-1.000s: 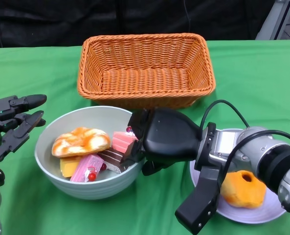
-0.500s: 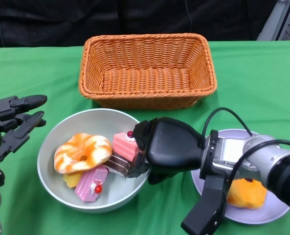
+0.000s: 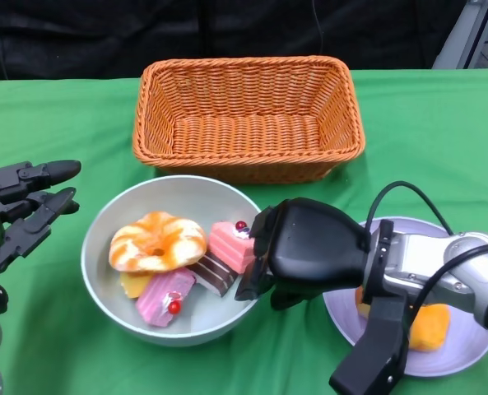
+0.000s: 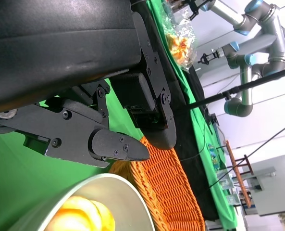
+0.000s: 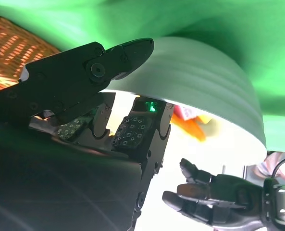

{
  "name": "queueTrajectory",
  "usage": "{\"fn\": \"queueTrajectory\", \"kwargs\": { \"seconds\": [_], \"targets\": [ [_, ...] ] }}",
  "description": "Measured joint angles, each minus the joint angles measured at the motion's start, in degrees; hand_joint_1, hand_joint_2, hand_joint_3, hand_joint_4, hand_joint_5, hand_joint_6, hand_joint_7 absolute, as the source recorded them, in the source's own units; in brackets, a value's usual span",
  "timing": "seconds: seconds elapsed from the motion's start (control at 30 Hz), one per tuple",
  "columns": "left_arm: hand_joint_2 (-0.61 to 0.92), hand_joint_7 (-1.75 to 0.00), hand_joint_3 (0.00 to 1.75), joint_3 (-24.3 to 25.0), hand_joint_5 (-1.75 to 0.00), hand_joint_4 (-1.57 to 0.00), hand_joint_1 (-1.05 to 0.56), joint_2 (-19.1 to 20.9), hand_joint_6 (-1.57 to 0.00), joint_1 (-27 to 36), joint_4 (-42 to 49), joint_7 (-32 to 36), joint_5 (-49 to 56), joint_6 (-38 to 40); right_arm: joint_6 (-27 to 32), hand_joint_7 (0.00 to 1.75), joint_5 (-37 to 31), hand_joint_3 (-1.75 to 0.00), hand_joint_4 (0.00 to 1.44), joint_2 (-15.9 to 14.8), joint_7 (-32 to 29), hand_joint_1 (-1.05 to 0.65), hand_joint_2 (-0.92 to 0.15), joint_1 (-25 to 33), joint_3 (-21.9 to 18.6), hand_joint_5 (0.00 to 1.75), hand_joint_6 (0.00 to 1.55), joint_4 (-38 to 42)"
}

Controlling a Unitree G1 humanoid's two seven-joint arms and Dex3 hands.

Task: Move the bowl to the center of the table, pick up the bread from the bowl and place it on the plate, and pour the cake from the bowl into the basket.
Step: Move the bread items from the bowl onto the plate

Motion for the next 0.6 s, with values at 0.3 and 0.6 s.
{"fn": "queueTrajectory", "kwargs": {
  "seconds": [0.3, 0.6],
  "targets": [
    [0.92, -0.01, 0.17, 0.3, -1.05, -0.79, -0.23, 0.0, -1.12, 0.0, 0.3, 0.0, 0.0, 0.0, -0.1, 0.01, 1.3, 0.00, 1.00, -1.2, 1.0, -0.34, -0.77, 1.8, -2.8, 0.80, 1.23, -1.4],
    [0.92, -0.01, 0.17, 0.5, -1.04, -0.79, -0.23, 0.0, -1.12, 0.0, 1.3, 0.0, 0.2, 0.2, 0.4, 0.00, 1.2, 0.00, 0.98, -2.4, 0.9, -0.38, -0.77, 2.3, -4.3, 0.76, 1.23, -2.1]
  ]
}}
